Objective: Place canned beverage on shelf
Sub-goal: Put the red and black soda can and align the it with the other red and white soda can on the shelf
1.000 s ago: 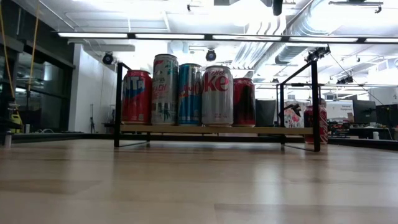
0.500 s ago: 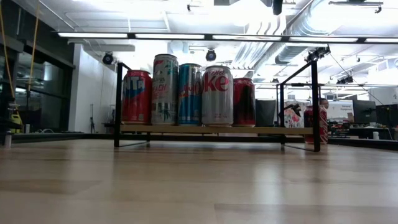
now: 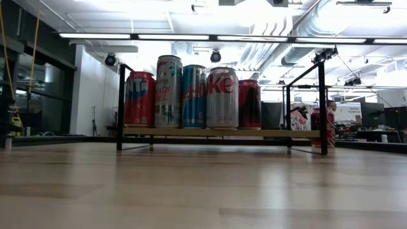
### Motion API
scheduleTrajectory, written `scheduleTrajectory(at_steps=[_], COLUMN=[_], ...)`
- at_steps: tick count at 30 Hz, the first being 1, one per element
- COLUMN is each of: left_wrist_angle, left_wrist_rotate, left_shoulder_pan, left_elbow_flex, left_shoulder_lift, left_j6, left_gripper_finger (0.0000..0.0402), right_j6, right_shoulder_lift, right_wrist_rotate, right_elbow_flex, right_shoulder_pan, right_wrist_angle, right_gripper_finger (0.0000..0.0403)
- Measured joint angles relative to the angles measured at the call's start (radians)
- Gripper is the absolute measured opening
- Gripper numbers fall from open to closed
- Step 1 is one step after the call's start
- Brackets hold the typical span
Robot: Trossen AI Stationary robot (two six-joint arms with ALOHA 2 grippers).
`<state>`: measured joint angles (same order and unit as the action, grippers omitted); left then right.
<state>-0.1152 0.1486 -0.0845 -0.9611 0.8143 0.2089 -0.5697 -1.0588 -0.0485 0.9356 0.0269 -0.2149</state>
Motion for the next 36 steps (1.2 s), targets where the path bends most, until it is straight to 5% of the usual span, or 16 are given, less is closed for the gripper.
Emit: scheduleTrajectory(at_steps=[3, 9, 16, 26, 31, 36], left_wrist_angle=[-0.001, -0.001, -0.001, -0.001, -0.001, -0.001], left_wrist_rotate=[0.000, 0.000, 0.000, -0.014, -0.018, -0.020], left_shoulder_pan=[0.000, 0.000, 0.000, 0.000, 0.000, 0.000], left_elbow_flex=[0.000, 0.000, 0.000, 0.000, 0.000, 0.000], left_shoulder_lift=[0.000, 0.000, 0.000, 0.000, 0.000, 0.000], left_j6=[0.000, 0.001, 0.001, 0.025, 0.026, 0.026], left_gripper_finger=[0.0275, 0.0275, 0.0275, 0.0275, 0.0275, 0.0275], right_j6=[0.003, -0.103, -0.292, -0.984, -1.374, -1.586], right_shoulder_lift=[0.000, 0.000, -0.068, -0.343, -0.469, -0.570], right_wrist_rotate=[0.059, 0.176, 0.150, 0.145, 0.265, 0.347], right_elbow_flex=[0.029, 0.117, 0.366, 0.632, 0.632, 0.632], right_shoulder_pan=[0.000, 0.028, 0.242, 0.670, 0.842, 0.926], right_wrist_angle=[0.003, 0.071, 0.595, 1.465, 1.595, 1.529], right_gripper_finger=[0.0393, 0.0368, 0.0367, 0.0367, 0.0367, 0.0367])
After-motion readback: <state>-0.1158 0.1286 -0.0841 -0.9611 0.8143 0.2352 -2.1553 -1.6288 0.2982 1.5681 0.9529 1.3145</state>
